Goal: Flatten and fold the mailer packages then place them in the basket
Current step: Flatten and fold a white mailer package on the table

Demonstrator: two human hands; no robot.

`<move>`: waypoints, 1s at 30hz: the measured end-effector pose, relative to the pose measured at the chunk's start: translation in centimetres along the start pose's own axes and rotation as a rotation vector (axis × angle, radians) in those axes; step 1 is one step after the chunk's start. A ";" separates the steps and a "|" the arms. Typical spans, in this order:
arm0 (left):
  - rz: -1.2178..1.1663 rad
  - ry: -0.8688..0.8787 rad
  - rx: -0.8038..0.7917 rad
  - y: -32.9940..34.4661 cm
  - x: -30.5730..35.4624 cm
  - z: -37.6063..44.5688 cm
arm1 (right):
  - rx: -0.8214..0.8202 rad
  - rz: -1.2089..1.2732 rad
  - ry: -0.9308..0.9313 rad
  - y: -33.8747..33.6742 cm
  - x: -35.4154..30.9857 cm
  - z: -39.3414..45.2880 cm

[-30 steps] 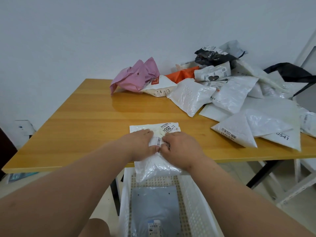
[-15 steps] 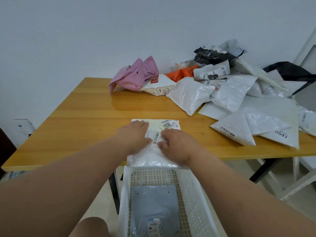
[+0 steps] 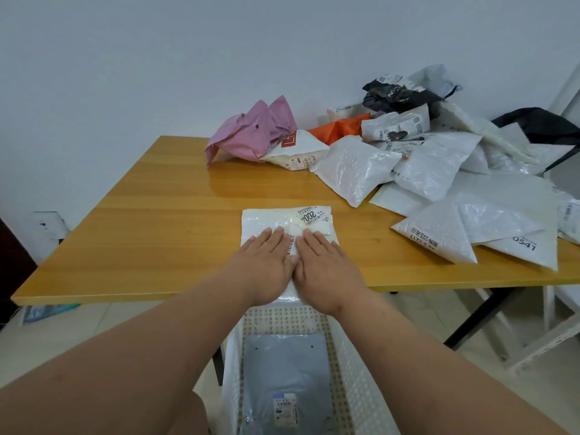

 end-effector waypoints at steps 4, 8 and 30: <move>0.027 -0.010 0.005 0.0 0.1 -0.2 | -0.014 -0.038 -0.012 0.3 -0.2 -0.1; 0.049 -0.008 0.002 0.0 0.1 -0.1 | 0.014 -0.055 -0.024 0.1 -0.4 -0.1; 0.098 -0.081 -0.040 -2.1 -1.6 3.1 | 0.019 -0.078 -0.032 -0.9 1.4 4.7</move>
Point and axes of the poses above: each hand's wrist, its own z-axis towards the middle knuckle, its own y-axis out of the palm, x = y × z, the point moved 9 cm from there along z, towards the middle knuckle, and after that the axes turned 8 degrees about -z, right-handed, at the moved point
